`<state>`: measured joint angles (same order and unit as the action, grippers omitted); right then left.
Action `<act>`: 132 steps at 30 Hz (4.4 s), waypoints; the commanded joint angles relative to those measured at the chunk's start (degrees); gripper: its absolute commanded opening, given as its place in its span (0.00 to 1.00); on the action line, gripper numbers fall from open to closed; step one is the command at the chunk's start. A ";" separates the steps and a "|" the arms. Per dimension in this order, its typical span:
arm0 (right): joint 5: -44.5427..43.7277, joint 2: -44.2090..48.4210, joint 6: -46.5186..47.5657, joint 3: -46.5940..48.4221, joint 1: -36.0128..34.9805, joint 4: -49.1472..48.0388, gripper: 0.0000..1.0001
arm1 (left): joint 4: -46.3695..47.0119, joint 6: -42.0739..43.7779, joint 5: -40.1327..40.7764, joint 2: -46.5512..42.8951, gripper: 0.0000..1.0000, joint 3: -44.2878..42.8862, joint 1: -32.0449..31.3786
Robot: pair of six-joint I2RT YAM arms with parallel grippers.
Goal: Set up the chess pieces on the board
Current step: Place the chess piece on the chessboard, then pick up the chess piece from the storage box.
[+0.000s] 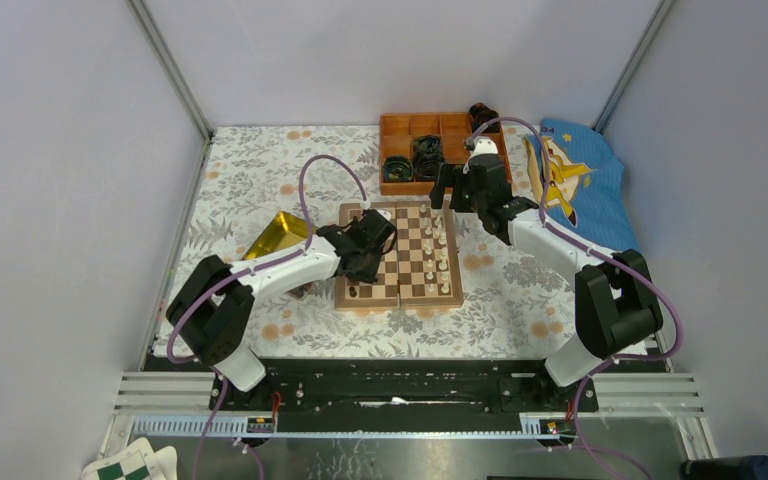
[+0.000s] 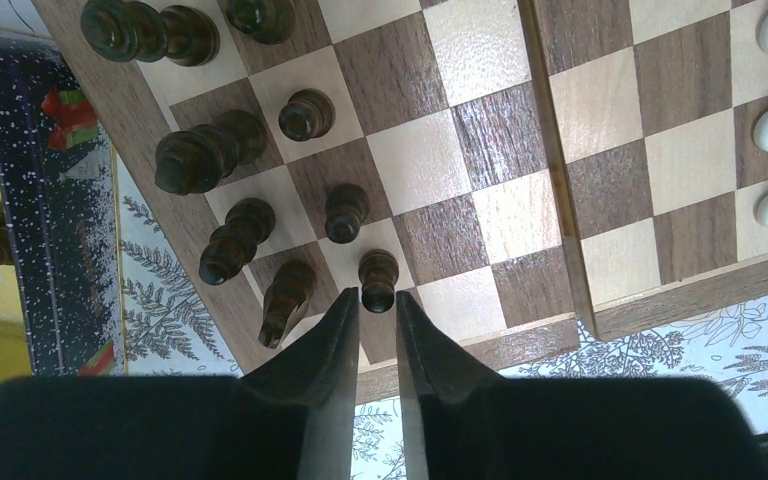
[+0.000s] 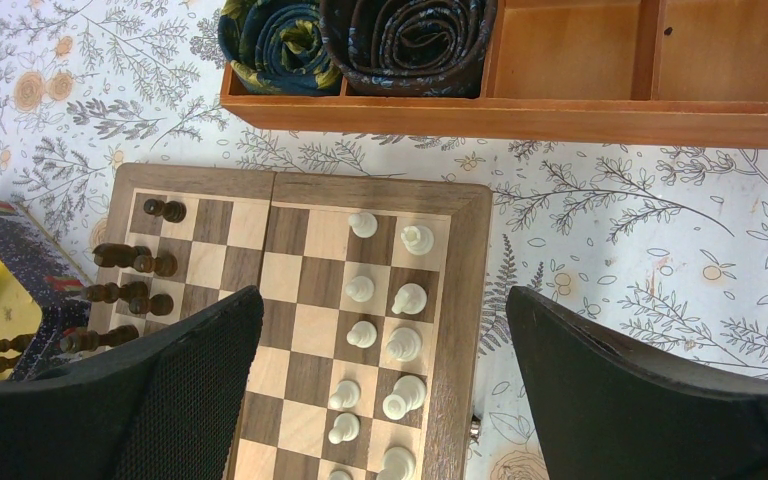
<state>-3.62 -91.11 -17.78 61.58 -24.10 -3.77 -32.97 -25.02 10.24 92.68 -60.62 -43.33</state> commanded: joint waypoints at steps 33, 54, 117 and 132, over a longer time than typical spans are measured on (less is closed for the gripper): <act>0.26 1.26 0.29 0.21 0.37 -2.56 1.00 | -4.28 -1.94 0.92 -6.67 0.39 -3.46 0.22; 1.32 2.76 0.09 -0.06 0.43 -2.56 1.00 | -11.00 -7.48 9.77 -16.27 0.51 -7.82 7.11; 2.30 1.81 -0.15 -0.02 0.37 -2.82 1.00 | 7.11 -5.35 -8.88 0.64 0.28 5.19 37.62; 2.42 1.90 -0.17 0.02 0.39 -2.82 1.00 | 6.07 -4.63 -7.06 -2.38 0.09 4.88 37.62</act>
<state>-1.87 -91.11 -17.82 61.52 -23.99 -3.79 -27.51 -30.92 1.58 92.49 -54.30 -6.26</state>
